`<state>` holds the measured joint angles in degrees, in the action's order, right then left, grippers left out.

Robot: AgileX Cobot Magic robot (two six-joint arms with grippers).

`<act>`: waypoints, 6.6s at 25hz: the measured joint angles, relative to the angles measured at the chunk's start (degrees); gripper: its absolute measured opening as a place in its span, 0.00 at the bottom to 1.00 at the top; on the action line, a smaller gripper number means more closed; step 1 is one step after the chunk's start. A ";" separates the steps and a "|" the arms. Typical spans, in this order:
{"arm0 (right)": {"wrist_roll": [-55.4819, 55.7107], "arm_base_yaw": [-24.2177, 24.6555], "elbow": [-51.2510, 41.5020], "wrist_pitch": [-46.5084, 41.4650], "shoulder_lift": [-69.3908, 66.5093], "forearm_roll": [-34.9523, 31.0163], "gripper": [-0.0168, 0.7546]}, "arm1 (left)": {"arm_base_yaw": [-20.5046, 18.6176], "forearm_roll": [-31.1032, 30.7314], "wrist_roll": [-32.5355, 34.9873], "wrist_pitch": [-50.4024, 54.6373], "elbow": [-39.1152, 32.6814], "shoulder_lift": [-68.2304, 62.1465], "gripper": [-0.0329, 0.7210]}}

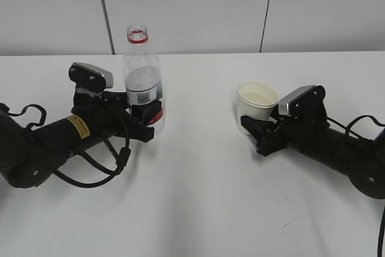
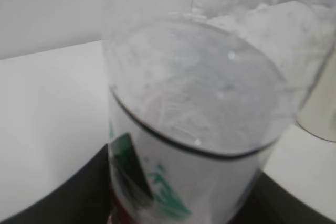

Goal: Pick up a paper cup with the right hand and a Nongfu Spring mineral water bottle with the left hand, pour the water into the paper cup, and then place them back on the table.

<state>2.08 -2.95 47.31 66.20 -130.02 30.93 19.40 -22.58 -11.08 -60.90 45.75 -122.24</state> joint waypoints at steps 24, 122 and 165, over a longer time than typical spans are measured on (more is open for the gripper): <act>0.00 0.00 -10.41 -0.27 5.39 -8.76 0.86 | -2.94 2.55 2.46 8.77 -8.46 6.42 0.76; -18.57 7.33 10.07 -118.97 52.46 -41.41 0.79 | -17.70 17.57 12.28 116.94 4.35 50.77 0.76; -18.81 7.33 -14.73 -131.38 101.94 -46.52 0.79 | -17.70 22.58 12.28 123.23 -16.76 100.23 0.73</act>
<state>-16.73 4.38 32.58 -65.17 -28.08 -15.59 1.70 0.00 1.21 62.32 28.99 -22.01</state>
